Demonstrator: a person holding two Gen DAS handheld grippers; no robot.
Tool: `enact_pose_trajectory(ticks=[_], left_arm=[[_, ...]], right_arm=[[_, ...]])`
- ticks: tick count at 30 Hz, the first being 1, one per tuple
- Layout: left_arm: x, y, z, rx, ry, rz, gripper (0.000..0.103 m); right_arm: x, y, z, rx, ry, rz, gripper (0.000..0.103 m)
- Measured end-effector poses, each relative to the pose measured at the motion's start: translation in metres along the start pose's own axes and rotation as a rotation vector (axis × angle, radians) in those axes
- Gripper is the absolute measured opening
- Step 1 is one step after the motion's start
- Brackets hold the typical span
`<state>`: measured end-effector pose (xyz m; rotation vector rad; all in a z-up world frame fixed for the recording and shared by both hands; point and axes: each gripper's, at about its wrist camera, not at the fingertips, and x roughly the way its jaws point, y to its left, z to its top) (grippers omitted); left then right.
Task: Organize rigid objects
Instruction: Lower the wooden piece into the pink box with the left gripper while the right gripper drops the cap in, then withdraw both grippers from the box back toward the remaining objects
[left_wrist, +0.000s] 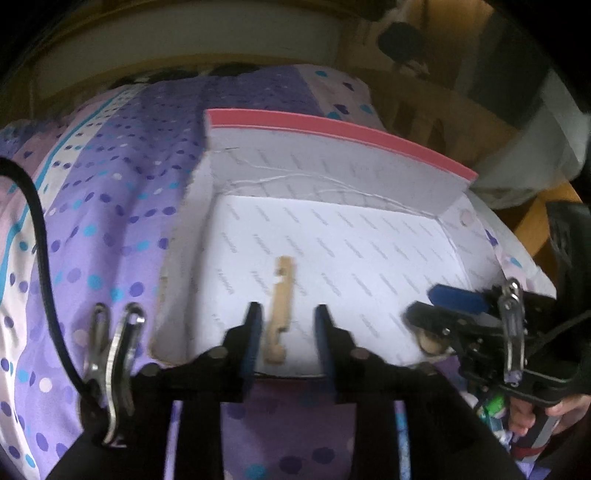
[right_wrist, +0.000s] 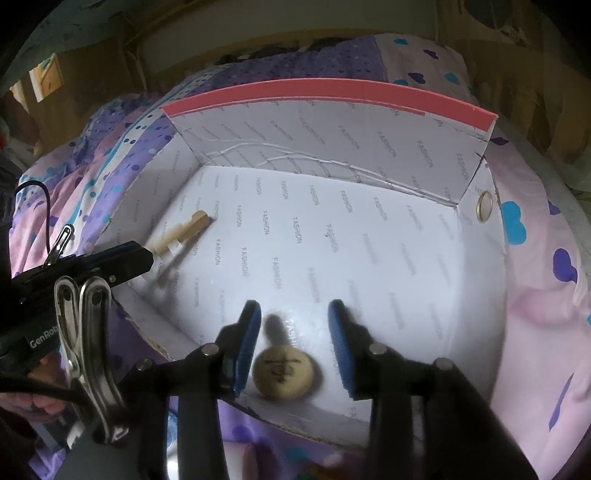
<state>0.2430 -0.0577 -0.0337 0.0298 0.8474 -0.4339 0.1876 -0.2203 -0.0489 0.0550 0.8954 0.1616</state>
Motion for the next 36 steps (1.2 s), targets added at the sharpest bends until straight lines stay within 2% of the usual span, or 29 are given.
enact_pose_trajectory(ticks=[1,4,6,9,13,19,21,27,36], left_arm=[[0.0,-0.004,-0.001,0.022,0.0,-0.004,0.044],[-0.002,-0.012,-0.002,0.064,-0.016,0.034,0.06],[-0.001,-0.007,-0.001,0.047,-0.012,0.032,0.063],[-0.001,-0.003,0.0,0.02,-0.008,0.014,0.063],[-0.002,-0.007,-0.001,0.042,-0.016,0.034,0.064],[-0.014,-0.006,-0.005,0.042,-0.04,0.074,0.064],[-0.024,-0.007,-0.008,0.047,-0.058,0.093,0.064],[-0.052,-0.013,-0.017,0.019,-0.075,0.059,0.064],[-0.071,-0.024,-0.036,0.027,-0.059,0.054,0.064]], right_arm=[[0.0,0.0,0.0,-0.002,-0.001,0.002,0.04],[-0.003,0.002,0.0,-0.01,-0.015,0.031,0.052],[-0.006,0.006,-0.001,-0.026,-0.024,0.052,0.072],[-0.012,0.012,-0.001,-0.053,-0.054,0.043,0.072],[-0.015,0.014,-0.001,-0.053,-0.062,0.057,0.075],[-0.033,0.021,-0.009,-0.07,-0.105,0.019,0.077],[-0.044,0.023,-0.013,-0.06,-0.136,0.01,0.085],[-0.076,0.025,-0.029,-0.003,-0.197,0.037,0.086],[-0.087,0.021,-0.048,0.057,-0.156,0.017,0.086]])
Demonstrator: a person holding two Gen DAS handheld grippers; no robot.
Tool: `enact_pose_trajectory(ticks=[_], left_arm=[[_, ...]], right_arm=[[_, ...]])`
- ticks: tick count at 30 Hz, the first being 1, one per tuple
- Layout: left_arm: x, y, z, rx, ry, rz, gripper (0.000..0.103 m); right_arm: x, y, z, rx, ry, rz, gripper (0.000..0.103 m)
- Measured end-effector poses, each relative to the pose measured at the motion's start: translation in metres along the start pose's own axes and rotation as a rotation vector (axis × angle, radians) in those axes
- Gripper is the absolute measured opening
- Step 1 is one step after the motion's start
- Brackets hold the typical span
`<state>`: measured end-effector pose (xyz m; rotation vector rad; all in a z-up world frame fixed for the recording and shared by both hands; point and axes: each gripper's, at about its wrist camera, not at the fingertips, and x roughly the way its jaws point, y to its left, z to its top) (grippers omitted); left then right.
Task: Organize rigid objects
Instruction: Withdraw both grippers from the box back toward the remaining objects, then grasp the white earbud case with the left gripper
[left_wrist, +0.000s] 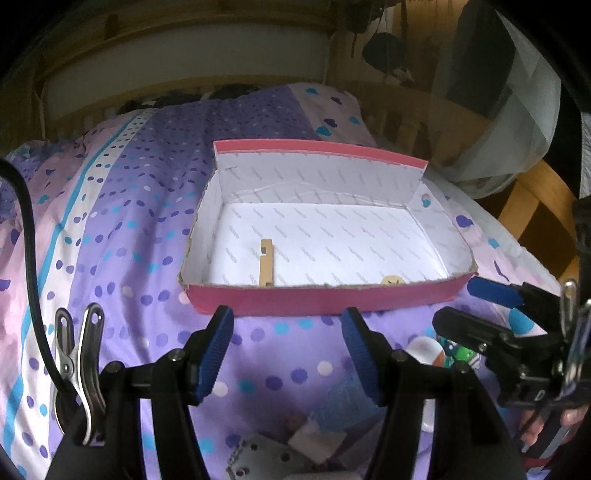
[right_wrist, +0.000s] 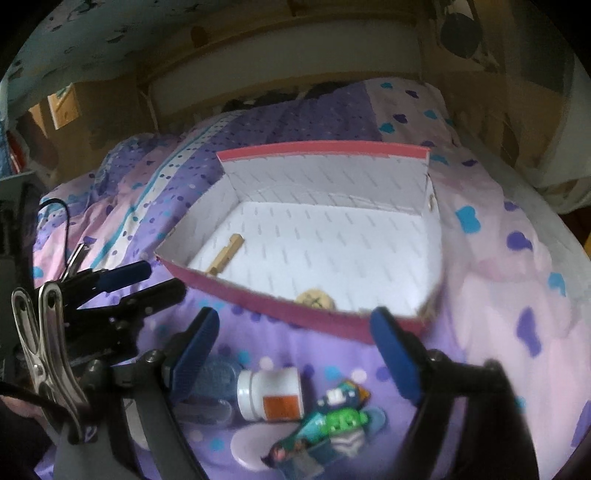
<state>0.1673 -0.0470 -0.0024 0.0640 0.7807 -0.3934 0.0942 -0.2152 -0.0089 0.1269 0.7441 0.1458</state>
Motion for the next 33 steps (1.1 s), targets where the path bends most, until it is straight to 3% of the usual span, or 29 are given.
enact_pose_trajectory(ticks=[7,20,22,28,33], left_arm=[[-0.013,0.002,-0.014,-0.032,0.041,-0.046,0.064],[-0.057,-0.005,-0.054,-0.046,0.102,-0.206,0.07],[-0.059,-0.009,-0.057,-0.033,0.104,-0.201,0.07],[-0.048,-0.026,-0.067,0.053,0.18,-0.186,0.084],[-0.016,-0.044,-0.084,0.143,0.343,-0.059,0.088]], right_arm=[[0.009,-0.006,-0.016,0.051,0.147,0.021,0.086],[0.015,0.005,-0.027,0.02,0.199,0.084,0.086],[0.015,0.004,-0.026,0.029,0.198,0.101,0.086],[0.01,0.008,-0.023,0.024,0.155,0.153,0.084],[0.019,0.017,-0.025,-0.018,0.192,0.137,0.084]])
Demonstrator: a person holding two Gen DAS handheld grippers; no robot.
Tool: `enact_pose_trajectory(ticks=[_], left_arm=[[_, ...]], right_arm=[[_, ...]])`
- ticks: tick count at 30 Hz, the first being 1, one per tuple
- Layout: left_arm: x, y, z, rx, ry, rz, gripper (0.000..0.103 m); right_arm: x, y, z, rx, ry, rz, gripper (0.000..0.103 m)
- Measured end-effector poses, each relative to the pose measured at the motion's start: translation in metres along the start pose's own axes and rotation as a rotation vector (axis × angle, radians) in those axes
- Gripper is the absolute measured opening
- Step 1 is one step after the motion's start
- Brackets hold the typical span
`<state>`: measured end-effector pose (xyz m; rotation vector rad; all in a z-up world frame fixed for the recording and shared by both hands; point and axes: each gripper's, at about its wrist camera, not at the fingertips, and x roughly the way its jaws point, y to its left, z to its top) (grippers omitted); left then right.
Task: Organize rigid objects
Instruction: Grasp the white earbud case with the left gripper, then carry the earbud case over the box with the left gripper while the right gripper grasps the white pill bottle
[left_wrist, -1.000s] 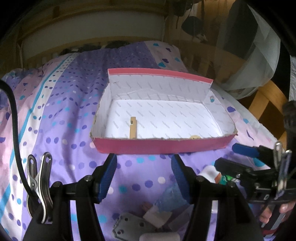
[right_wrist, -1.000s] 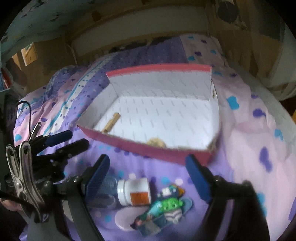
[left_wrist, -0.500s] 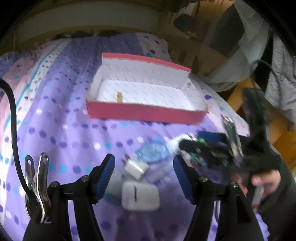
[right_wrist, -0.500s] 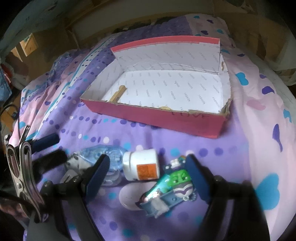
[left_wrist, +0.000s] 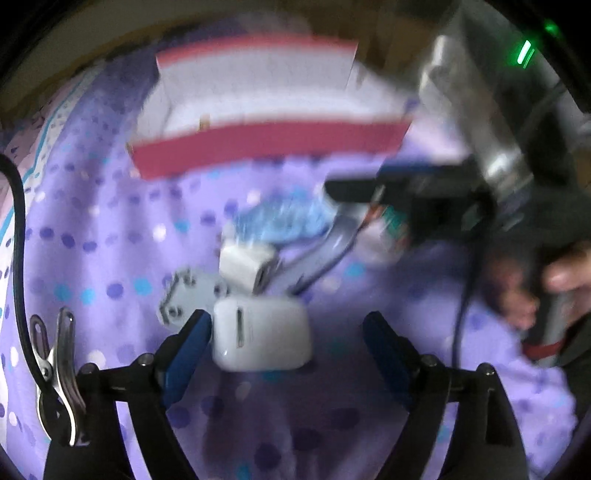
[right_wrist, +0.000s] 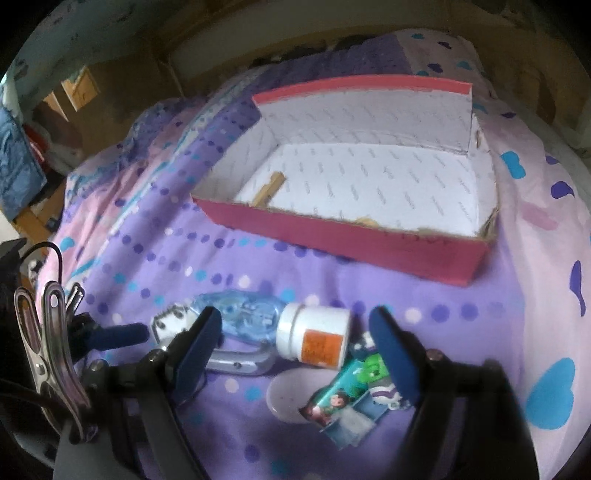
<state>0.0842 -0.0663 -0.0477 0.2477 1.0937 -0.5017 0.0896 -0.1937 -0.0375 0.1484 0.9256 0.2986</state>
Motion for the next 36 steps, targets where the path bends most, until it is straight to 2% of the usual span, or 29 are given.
enact_pose_trajectory(ticks=[2,4,5,6,10,14,16,18,19,21,22,25,30,33,36], left_arm=[[0.014,-0.003,0.0,0.008,0.061,0.047,0.088],[0.014,-0.006,-0.001,0.019,0.057,0.06,0.08],[0.012,-0.007,-0.001,0.021,0.051,0.063,0.067],[0.011,-0.006,-0.002,0.016,0.042,0.057,0.059],[0.004,-0.001,-0.003,-0.01,0.012,0.032,0.059],[-0.006,0.011,0.0,-0.063,-0.022,0.012,0.059],[-0.008,0.018,0.0,-0.1,-0.023,0.016,0.059],[-0.007,0.027,0.001,-0.142,-0.018,0.023,0.059],[-0.007,0.032,0.002,-0.162,-0.019,0.026,0.059],[-0.009,0.038,0.001,-0.192,-0.029,0.026,0.059],[-0.01,0.04,0.002,-0.203,-0.037,0.023,0.059],[-0.017,0.045,0.001,-0.228,-0.078,0.011,0.059],[-0.04,0.057,0.001,-0.265,-0.208,-0.037,0.059],[-0.055,0.058,0.0,-0.284,-0.299,-0.045,0.059],[-0.072,0.06,0.006,-0.291,-0.41,-0.065,0.059]], right_arm=[[0.004,0.002,0.0,-0.011,0.006,-0.035,0.084],[0.007,0.003,-0.001,-0.018,0.012,-0.053,0.084],[0.008,0.003,-0.001,-0.02,0.014,-0.052,0.084],[0.009,0.004,0.0,-0.024,0.018,-0.053,0.084],[0.014,0.008,0.001,-0.044,0.032,-0.081,0.084],[0.011,0.01,0.0,-0.067,0.038,-0.146,0.084],[0.011,0.007,0.0,-0.057,0.04,-0.149,0.076],[0.013,0.002,0.002,-0.04,0.049,-0.159,0.061],[0.014,-0.001,0.003,-0.028,0.05,-0.149,0.06],[0.015,-0.005,0.006,-0.012,0.054,-0.109,0.048],[0.017,-0.004,0.006,-0.012,0.059,-0.097,0.048],[0.018,-0.002,0.006,-0.035,0.065,-0.081,0.048],[0.005,-0.019,0.008,0.07,0.033,0.016,0.047],[-0.015,-0.022,0.012,0.089,-0.05,0.053,0.047],[-0.035,-0.025,0.016,0.103,-0.155,0.054,0.047]])
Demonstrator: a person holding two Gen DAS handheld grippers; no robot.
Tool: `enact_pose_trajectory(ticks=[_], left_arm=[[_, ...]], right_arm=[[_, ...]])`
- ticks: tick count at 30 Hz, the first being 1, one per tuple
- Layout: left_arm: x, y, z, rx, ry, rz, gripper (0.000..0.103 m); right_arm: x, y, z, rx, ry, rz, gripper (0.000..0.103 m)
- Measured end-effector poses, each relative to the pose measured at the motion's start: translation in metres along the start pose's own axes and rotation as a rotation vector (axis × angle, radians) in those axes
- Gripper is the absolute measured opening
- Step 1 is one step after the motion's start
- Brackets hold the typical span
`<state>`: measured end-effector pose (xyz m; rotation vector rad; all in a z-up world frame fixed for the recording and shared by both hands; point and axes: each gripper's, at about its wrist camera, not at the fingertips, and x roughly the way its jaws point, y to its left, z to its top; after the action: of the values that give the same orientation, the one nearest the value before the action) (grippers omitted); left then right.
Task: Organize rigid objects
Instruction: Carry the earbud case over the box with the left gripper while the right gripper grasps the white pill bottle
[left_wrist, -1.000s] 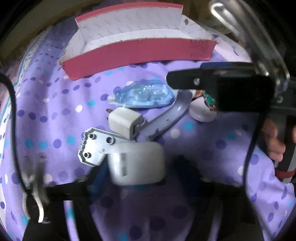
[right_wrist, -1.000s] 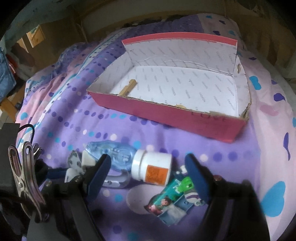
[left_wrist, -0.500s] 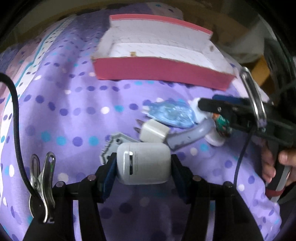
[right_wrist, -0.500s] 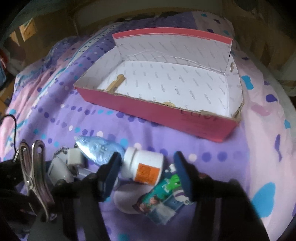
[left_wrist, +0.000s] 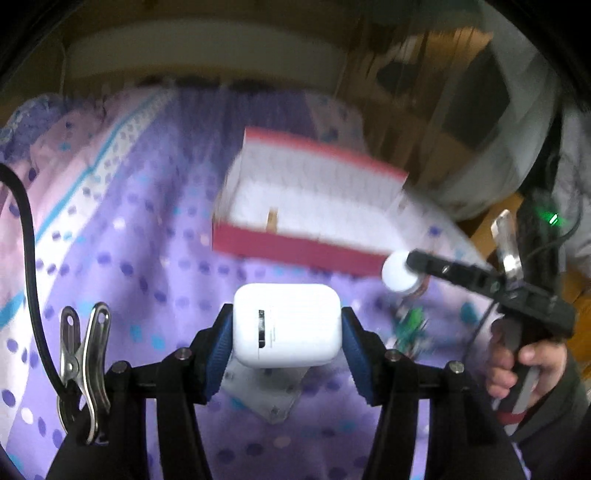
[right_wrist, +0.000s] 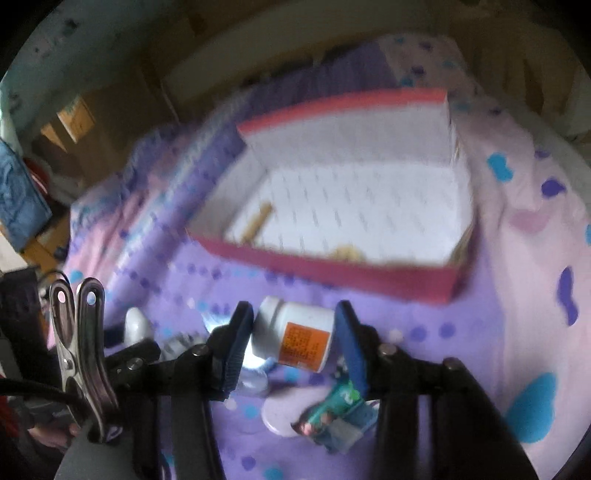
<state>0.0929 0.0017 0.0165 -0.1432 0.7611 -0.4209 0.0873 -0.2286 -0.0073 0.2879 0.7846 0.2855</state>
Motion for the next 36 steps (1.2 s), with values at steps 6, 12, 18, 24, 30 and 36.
enact_pose_trajectory(ticks=[6,12,18,24,30,36], left_arm=[[0.002,-0.017,0.026,0.086,-0.076,0.025,0.059],[0.035,-0.026,0.048,0.1,-0.006,0.026,0.059],[0.082,-0.035,0.071,0.069,0.02,0.04,0.059],[0.114,-0.043,0.081,0.107,-0.079,0.096,0.059],[0.145,-0.024,0.086,0.076,-0.032,0.098,0.059],[0.168,-0.016,0.077,0.073,0.043,0.106,0.059]], right_arm=[[-0.021,-0.02,0.01,0.088,-0.108,-0.025,0.047],[-0.031,-0.029,0.017,0.12,-0.165,-0.019,0.047],[-0.03,-0.03,0.02,0.116,-0.162,-0.017,0.047],[-0.028,-0.028,0.016,0.114,-0.158,-0.006,0.047],[-0.024,-0.022,0.012,0.127,-0.163,-0.023,0.047],[-0.019,-0.011,0.008,0.076,-0.162,-0.06,0.047]])
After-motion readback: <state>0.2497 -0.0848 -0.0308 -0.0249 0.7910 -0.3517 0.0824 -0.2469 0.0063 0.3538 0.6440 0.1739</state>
